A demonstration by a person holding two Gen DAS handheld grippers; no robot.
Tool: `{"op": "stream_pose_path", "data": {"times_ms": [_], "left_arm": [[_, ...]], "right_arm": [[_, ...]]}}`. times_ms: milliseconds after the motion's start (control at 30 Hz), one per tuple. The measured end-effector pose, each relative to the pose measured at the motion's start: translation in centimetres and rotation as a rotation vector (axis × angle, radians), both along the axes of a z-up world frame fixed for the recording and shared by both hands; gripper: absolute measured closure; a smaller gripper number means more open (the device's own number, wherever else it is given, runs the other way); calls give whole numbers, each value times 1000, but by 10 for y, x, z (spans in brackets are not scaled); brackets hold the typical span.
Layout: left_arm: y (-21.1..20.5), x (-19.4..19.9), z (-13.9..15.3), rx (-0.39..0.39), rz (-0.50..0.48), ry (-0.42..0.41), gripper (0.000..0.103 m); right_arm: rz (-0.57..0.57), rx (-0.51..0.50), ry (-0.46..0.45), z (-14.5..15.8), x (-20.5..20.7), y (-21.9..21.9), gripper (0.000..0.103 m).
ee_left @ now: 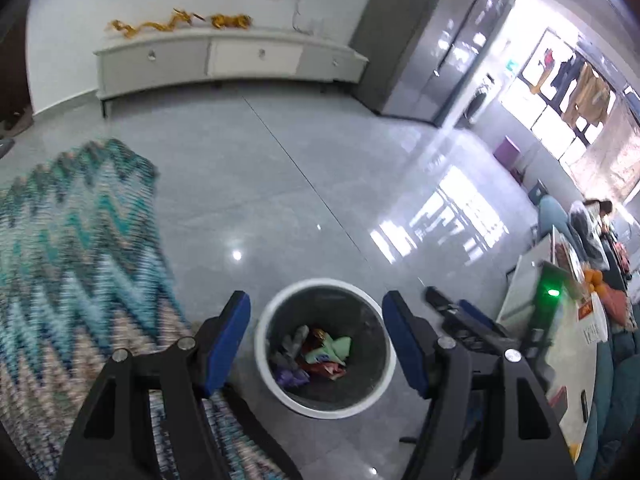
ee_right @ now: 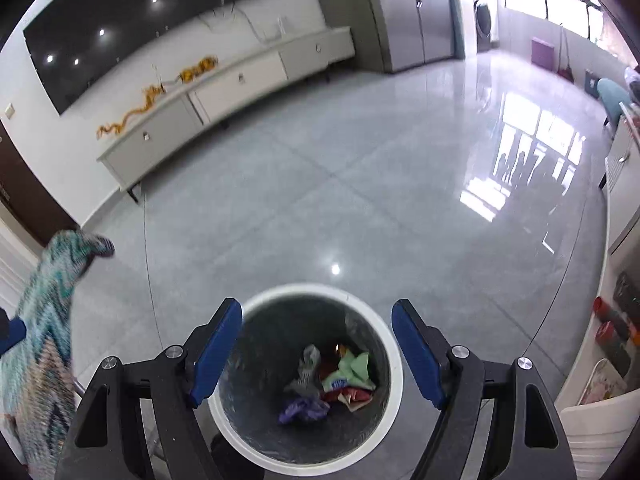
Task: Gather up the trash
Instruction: 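Move both open tools back over the remaining wrappers on the rug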
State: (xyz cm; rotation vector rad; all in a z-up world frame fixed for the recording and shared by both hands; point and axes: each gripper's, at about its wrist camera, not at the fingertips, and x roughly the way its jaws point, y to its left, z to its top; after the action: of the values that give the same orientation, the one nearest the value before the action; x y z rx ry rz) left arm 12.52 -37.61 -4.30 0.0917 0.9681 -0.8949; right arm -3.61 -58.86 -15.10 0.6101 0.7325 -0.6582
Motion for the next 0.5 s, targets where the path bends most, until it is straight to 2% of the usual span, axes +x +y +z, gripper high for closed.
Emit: {"op": "stream_pose_path", "data": {"times_ms": [167, 300, 500], "left_arm": [[46, 6, 21, -38, 87, -47, 36], [83, 5, 42, -63, 157, -99, 25], [145, 4, 72, -114, 256, -178, 25]], "right_arm": [[-46, -50, -100, 48, -19, 9, 26], [-74, -96, -187, 92, -34, 22, 25], [-75, -166, -346, 161, -51, 50, 18]]}}
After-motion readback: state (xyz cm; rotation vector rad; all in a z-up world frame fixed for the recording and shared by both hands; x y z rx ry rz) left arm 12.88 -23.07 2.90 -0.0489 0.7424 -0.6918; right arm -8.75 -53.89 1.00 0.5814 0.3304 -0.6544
